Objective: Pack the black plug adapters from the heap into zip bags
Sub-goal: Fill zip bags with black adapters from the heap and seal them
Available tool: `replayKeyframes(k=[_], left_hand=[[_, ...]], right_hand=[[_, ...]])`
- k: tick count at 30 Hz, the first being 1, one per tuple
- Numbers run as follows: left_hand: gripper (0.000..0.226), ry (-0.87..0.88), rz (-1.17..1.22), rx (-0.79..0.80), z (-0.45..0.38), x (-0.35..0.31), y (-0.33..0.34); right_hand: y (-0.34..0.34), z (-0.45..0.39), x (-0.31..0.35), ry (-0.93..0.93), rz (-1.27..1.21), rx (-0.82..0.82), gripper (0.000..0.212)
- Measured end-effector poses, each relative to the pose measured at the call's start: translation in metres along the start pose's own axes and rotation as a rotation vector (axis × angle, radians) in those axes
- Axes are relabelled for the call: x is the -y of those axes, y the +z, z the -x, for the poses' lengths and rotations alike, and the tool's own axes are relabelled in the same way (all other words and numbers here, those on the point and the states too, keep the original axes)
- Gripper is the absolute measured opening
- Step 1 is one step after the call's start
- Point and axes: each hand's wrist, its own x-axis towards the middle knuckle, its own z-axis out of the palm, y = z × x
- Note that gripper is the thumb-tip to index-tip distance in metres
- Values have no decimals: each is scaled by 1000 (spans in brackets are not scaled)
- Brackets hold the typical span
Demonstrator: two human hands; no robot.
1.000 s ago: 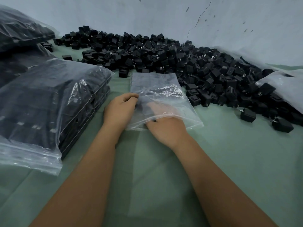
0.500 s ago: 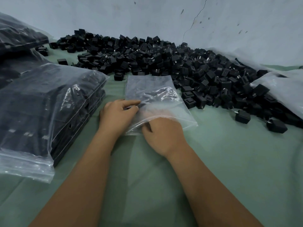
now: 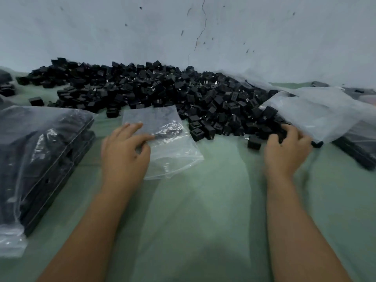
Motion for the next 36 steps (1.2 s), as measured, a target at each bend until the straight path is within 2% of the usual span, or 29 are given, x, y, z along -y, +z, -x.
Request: replayKeyframes(k=[2, 4, 7, 9, 11, 13, 15, 17, 19, 21, 25, 27, 30, 33, 36], left_hand=[[27, 127, 58, 13, 6, -24, 10], [24, 242, 129, 55, 12, -51, 24], [26, 352, 259, 162, 18, -92, 55], [32, 239, 417, 308, 19, -121, 75], [36, 32, 570, 435, 18, -145, 93], [37, -152, 643, 509, 16, -156, 112], [39, -228, 603, 546, 14, -155, 126], [39, -252, 560, 554, 13, -148, 133], [33, -286, 632, 543, 13, -142, 135], [30, -309, 677, 536, 13, -140, 137], [25, -264, 655, 552, 15, -141, 139], [25, -239, 634, 542, 16, -140, 143], [25, -245, 636, 518, 16, -140, 148], [24, -253, 626, 506, 15, -141, 151], [23, -265, 651, 485, 15, -142, 149]], right_hand=[[-8, -17, -17, 204, 105, 56, 52], [-4, -18, -19, 244, 184, 216, 56], [7, 4, 2, 190, -113, 487, 45], [12, 22, 13, 137, -334, 600, 36], [15, 27, 12, 18, -269, 552, 32], [15, 15, 2, -36, -33, 324, 30], [8, -6, -12, -13, 196, 189, 35], [-1, -31, -28, -40, 419, 251, 43], [-7, -56, -42, -107, 594, 330, 49], [-8, -82, -53, -170, 658, 343, 56], [-3, -125, -64, -121, 493, 291, 59], [-1, -138, -69, 52, 343, 283, 54], [8, -136, -66, 295, 221, 388, 53], [23, -122, -36, 278, 105, 412, 36], [39, -89, -12, 234, -12, 344, 35]])
